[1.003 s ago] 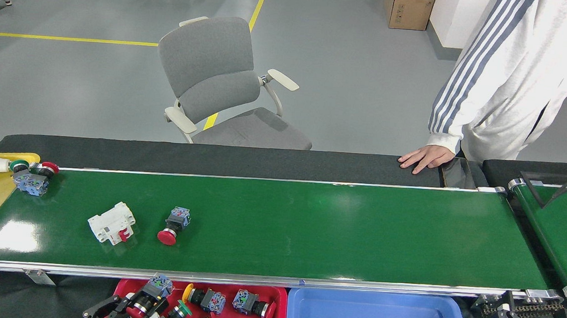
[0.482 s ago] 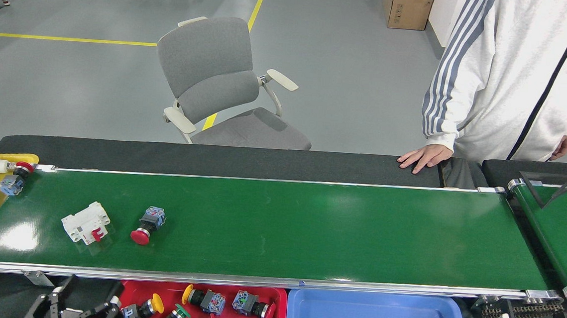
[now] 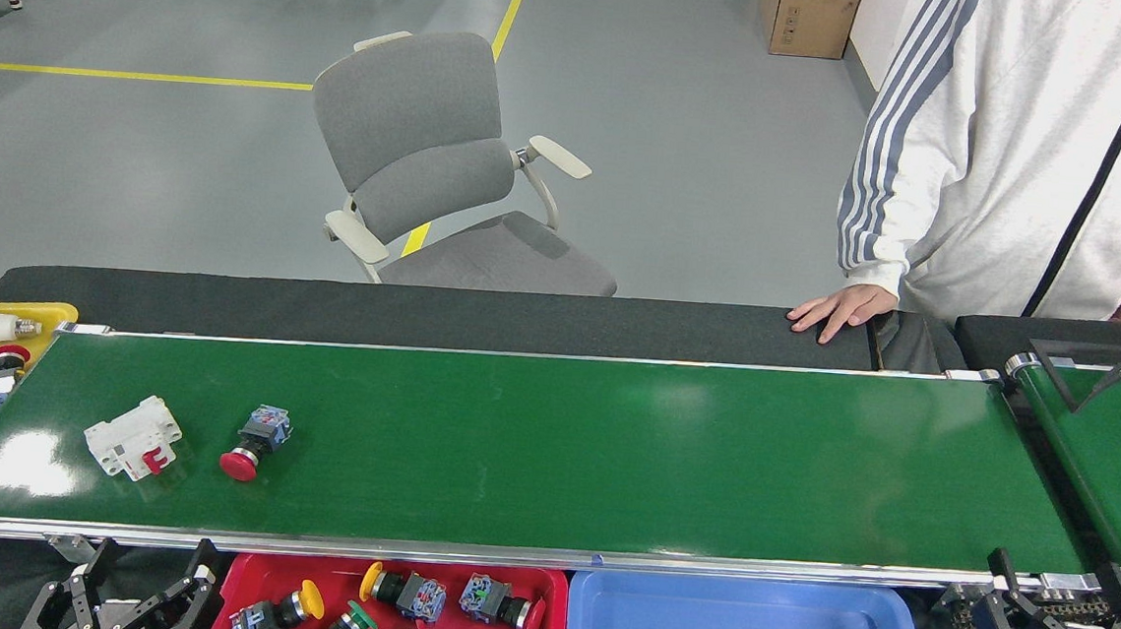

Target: Pick switch part from conveyor to tray

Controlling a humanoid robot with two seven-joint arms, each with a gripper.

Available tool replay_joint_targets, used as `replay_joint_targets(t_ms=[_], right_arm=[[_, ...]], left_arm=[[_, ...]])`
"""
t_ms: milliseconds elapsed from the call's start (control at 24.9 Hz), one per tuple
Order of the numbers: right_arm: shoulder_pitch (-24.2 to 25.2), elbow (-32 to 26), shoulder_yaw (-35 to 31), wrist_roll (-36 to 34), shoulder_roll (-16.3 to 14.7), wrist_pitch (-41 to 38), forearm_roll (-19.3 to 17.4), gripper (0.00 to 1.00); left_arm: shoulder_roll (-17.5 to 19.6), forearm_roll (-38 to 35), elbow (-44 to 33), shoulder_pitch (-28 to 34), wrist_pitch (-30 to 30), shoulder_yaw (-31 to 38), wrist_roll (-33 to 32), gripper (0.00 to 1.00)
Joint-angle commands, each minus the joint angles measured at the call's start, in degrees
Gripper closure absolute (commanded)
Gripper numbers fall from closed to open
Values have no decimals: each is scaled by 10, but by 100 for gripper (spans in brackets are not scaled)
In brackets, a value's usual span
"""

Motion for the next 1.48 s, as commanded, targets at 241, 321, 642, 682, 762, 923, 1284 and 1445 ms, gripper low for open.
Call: replay_joint_targets(t_ms=[241, 321, 642, 682, 762, 923, 1284, 1445], right_arm=[[-1, -6, 1, 3, -2, -5, -1, 1], [-1, -6, 1, 2, -2, -5, -1, 1], [-4, -7, 29, 3, 1, -6, -1, 1], [-5, -7, 30, 4, 0, -6, -1, 1], [-7, -7, 31, 7, 0, -6, -1, 1], [-15, -11, 46, 27, 3, -4, -1, 1], [-13, -11, 48, 28, 3, -4, 1, 1], [-12, -11, 56, 27, 5, -6, 2, 1]], left_arm=[[74, -7, 129, -101, -69, -20, 1, 0], [87, -9, 164, -123, -70, -28, 2, 0], [98, -10, 288, -200, -68, -38, 2, 0], [97, -10, 304, -213, -65, -38, 2, 0], [96, -10, 333, -232, -63, -38, 2, 3], [95, -8, 381, -264, -63, -43, 5, 62], [70, -3, 284, -208, -75, -77, 59, 95], [50, 26, 69, -70, -189, -79, 57, 87]])
